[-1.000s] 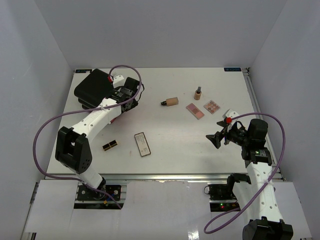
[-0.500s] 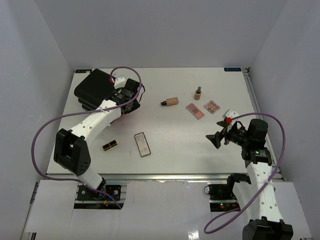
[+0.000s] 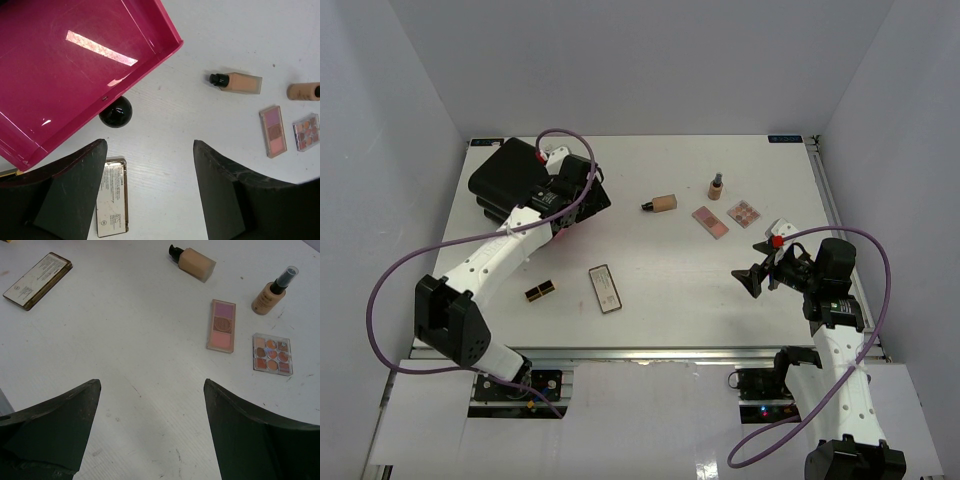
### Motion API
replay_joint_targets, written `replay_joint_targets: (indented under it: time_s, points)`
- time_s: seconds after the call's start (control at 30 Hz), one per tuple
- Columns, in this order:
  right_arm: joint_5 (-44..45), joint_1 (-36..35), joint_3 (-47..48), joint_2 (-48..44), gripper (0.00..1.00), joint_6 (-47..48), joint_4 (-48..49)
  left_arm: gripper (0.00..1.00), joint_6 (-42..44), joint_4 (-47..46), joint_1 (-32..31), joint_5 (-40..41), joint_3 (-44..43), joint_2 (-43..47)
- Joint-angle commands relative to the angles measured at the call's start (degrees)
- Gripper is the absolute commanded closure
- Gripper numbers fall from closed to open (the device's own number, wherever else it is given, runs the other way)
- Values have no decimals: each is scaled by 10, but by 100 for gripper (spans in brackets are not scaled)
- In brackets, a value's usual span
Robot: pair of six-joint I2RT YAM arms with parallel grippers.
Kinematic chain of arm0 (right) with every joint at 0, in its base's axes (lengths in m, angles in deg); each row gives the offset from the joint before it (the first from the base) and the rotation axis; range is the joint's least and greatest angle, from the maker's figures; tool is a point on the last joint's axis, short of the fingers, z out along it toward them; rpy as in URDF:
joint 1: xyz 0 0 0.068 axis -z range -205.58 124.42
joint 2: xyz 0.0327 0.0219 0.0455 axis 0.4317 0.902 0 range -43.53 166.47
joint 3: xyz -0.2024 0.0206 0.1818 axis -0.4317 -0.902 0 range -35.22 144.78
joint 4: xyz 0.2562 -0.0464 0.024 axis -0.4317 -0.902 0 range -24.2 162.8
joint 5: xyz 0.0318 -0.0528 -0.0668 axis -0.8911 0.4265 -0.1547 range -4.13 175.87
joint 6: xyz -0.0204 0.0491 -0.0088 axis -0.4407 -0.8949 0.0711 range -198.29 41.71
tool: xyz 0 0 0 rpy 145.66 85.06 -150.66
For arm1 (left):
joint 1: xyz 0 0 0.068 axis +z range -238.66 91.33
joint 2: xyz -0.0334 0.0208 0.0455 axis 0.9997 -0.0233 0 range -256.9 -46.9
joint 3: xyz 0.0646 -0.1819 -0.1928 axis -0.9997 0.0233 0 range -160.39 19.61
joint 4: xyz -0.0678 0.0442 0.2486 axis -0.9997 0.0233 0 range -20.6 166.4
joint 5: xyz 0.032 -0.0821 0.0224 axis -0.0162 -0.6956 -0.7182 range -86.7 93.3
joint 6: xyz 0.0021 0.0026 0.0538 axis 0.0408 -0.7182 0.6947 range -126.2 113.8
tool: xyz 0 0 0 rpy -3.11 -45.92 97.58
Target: Organize the makeup
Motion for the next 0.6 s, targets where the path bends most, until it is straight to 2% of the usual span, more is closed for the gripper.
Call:
replay_joint_targets:
  time_s: [0.0, 0.2, 0.3, 0.37, 0.5, 0.57]
  points:
    - [-16, 0, 3, -8, 10, 5, 14, 19, 33, -16, -1, -52, 9, 36]
    - [-15, 0, 3, -8, 10, 5, 14, 17, 93, -48, -1, -135, 45, 66]
    - [-15, 0, 3, -8, 10, 5, 14, 17, 149, -95, -1, -248, 86, 90]
    - [-16, 0, 3, -7, 10, 7, 14, 16, 172, -125, -2, -356, 132, 112]
    - [-16, 0, 3, -8, 10, 8, 13, 13, 155, -120, -12, -436, 206, 136]
    - [-16, 0, 2, -8, 10, 9, 13, 3, 138, -118, -24, -431, 250, 153]
